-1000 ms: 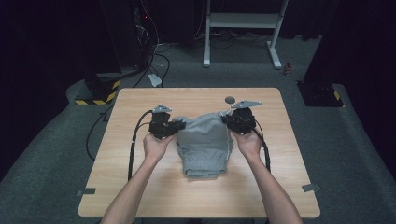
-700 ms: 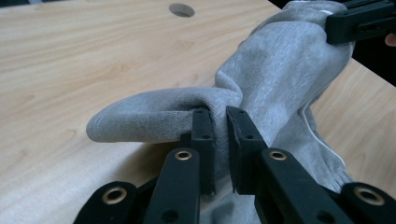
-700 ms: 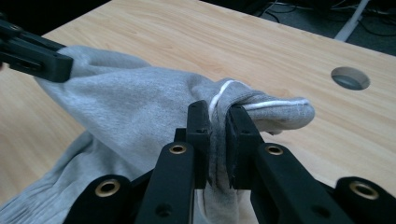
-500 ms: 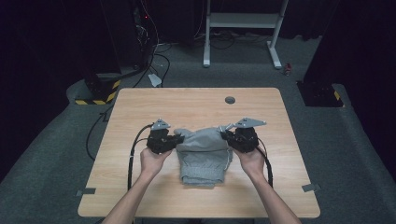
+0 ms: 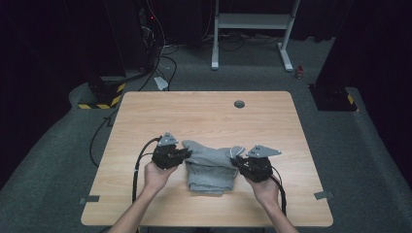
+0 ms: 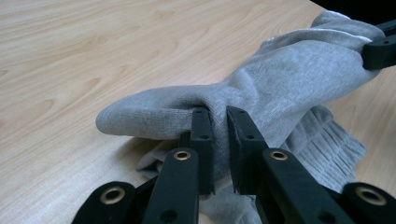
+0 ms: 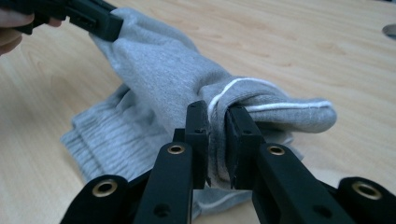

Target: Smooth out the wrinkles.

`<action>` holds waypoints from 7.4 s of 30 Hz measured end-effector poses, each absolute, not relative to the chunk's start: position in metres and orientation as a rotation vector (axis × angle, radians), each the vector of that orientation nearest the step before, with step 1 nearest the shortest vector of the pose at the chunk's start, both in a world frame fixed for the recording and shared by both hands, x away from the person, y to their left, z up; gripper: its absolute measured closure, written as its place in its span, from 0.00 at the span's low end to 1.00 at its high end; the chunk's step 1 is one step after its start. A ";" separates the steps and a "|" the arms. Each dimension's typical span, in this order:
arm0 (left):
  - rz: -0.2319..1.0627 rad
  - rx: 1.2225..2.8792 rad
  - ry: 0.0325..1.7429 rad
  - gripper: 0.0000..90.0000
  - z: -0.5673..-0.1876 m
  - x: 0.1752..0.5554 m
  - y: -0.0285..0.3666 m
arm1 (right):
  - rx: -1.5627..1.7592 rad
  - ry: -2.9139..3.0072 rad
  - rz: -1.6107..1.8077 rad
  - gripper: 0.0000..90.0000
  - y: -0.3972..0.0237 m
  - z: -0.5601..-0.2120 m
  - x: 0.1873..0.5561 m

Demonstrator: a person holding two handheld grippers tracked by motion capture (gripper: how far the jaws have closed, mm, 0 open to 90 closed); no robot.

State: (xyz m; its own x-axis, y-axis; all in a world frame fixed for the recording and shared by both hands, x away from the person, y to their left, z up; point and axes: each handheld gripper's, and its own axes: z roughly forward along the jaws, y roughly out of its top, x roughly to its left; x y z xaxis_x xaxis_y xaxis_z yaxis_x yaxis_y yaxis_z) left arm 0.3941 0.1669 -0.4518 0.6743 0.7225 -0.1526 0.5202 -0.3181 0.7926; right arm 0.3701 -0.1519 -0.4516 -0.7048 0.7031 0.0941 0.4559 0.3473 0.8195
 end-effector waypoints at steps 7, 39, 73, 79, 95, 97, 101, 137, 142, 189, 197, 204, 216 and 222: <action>0.294 2.044 0.925 0.90 -0.459 0.381 0.167 | 1.009 2.358 1.250 0.89 -0.151 -0.465 0.350; 0.385 2.156 0.928 0.90 -0.501 0.362 0.147 | 1.065 2.391 1.032 0.88 -0.152 -0.505 0.340; 0.279 1.889 1.157 0.46 -0.479 0.405 0.151 | 1.251 2.285 1.122 0.64 -0.186 -0.472 0.389; 0.249 1.908 1.248 0.40 -0.475 0.428 0.147 | 1.279 2.266 1.149 0.58 -0.177 -0.456 0.411; 0.164 1.928 1.378 0.46 -0.491 0.466 0.137 | 1.458 2.293 0.983 0.62 -0.149 -0.463 0.476; 0.163 1.936 1.359 0.56 -0.490 0.467 0.135 | 1.460 2.313 0.982 0.72 -0.147 -0.466 0.477; 0.201 1.958 1.316 0.79 -0.485 0.464 0.132 | 1.411 2.329 0.980 0.90 -0.147 -0.465 0.475; 0.205 1.928 0.963 0.95 -0.464 0.379 0.149 | 1.075 2.319 1.251 0.95 -0.179 -0.457 0.373; 0.199 1.978 0.934 0.95 -0.473 0.362 0.146 | 1.055 2.357 1.213 0.95 -0.182 -0.471 0.359; 0.299 1.992 0.961 0.67 -0.473 0.369 0.145 | 1.056 2.313 1.124 0.70 -0.193 -0.490 0.354; 0.297 2.009 0.987 0.61 -0.474 0.383 0.130 | 1.170 2.281 1.119 0.60 -0.181 -0.476 0.383; 0.289 2.062 0.970 0.88 -0.477 0.388 0.123 | 1.160 2.382 1.031 0.90 -0.172 -0.484 0.398; 0.290 2.097 0.860 0.95 -0.485 0.343 0.126 | 0.972 2.399 1.066 0.93 -0.181 -0.486 0.341; 0.311 2.155 0.871 0.94 -0.507 0.333 0.124 | 0.977 2.437 1.039 0.92 -0.182 -0.508 0.324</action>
